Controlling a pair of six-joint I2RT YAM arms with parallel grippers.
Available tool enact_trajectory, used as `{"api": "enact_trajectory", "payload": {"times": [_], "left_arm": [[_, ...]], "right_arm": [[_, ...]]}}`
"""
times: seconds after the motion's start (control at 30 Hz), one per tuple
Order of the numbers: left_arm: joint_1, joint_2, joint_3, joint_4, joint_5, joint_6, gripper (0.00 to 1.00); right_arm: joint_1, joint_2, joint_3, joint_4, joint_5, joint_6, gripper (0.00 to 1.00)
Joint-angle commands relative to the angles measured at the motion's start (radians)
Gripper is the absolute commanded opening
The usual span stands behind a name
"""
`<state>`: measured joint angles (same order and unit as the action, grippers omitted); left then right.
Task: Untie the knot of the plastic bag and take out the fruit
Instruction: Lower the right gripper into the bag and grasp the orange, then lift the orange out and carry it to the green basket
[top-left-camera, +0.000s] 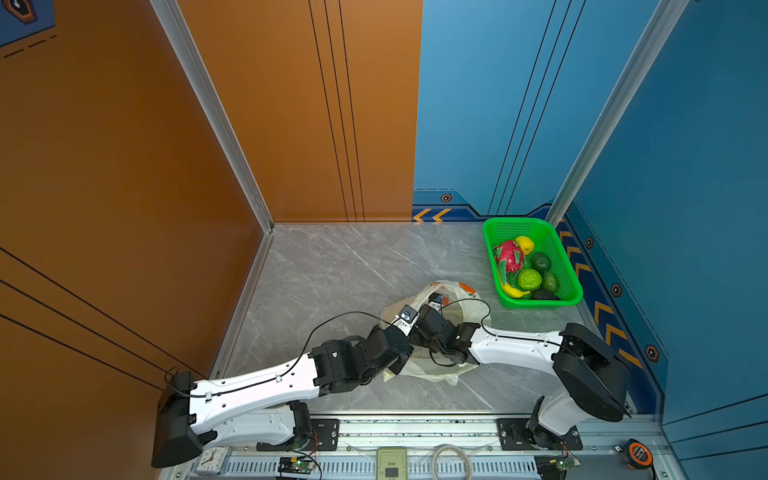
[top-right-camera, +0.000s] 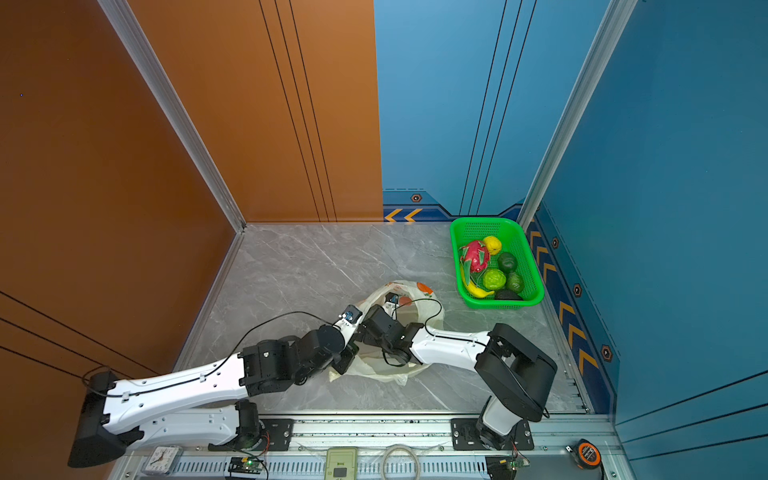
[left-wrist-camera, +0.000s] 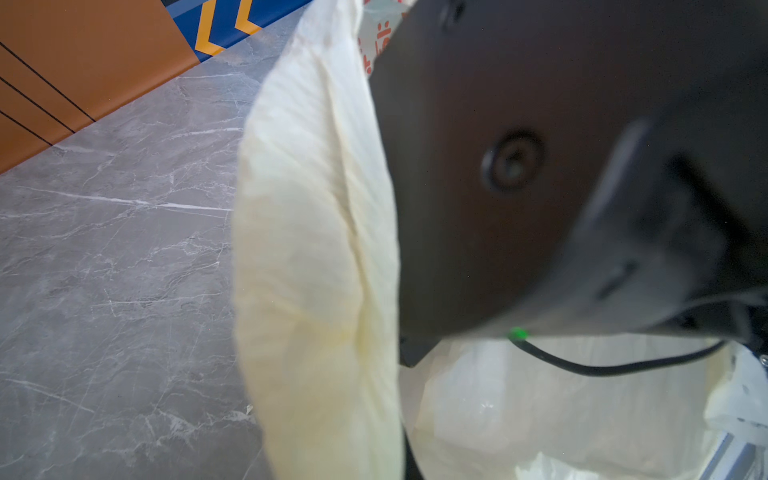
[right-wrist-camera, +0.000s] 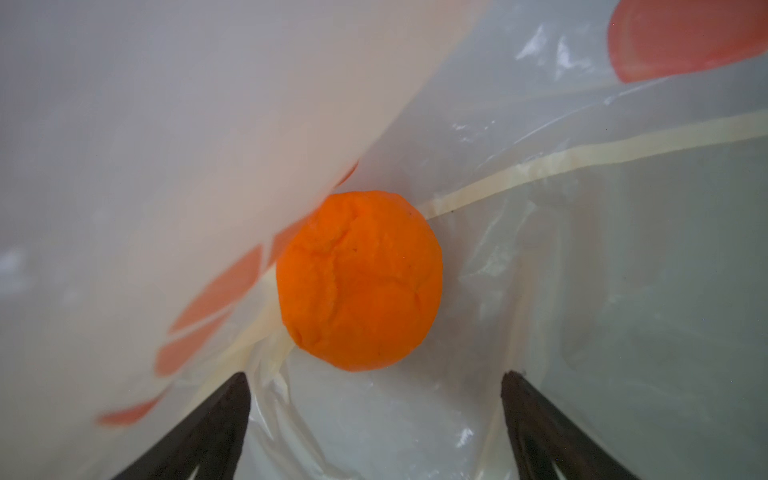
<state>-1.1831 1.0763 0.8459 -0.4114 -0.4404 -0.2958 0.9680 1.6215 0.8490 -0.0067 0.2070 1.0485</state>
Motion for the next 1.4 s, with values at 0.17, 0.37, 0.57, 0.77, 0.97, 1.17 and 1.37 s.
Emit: {"api": "enact_trajectory", "payload": {"times": [0.17, 0.37, 0.57, 0.77, 0.97, 1.17, 1.37], "left_arm": [[-0.001, -0.028, -0.03, -0.007, 0.051, -0.006, 0.0], [-0.004, -0.053, -0.06, -0.008, 0.065, -0.02, 0.0], [-0.008, -0.076, -0.082, -0.023, 0.059, -0.037, 0.0], [-0.009, -0.082, -0.094, -0.029, 0.041, -0.042, 0.0], [-0.009, -0.077, -0.097, -0.029, 0.016, -0.051, 0.0], [-0.006, -0.073, -0.084, -0.025, -0.014, -0.052, 0.0], [0.001, -0.073, -0.07, -0.018, -0.032, -0.052, 0.0]], "right_arm": [[-0.011, 0.113, 0.034, 0.139, 0.078, 0.033, 0.96], [-0.024, 0.172, 0.038, 0.188, 0.095, 0.06, 0.93], [-0.028, 0.178, 0.044, 0.195, 0.094, 0.052, 0.75], [-0.019, 0.139, 0.017, 0.182, 0.089, 0.051, 0.65], [0.01, 0.029, 0.0, 0.089, 0.098, 0.032, 0.62], [0.05, -0.101, -0.019, -0.051, 0.11, 0.017, 0.59], [0.08, -0.228, -0.073, -0.148, 0.104, 0.036, 0.56]]}}
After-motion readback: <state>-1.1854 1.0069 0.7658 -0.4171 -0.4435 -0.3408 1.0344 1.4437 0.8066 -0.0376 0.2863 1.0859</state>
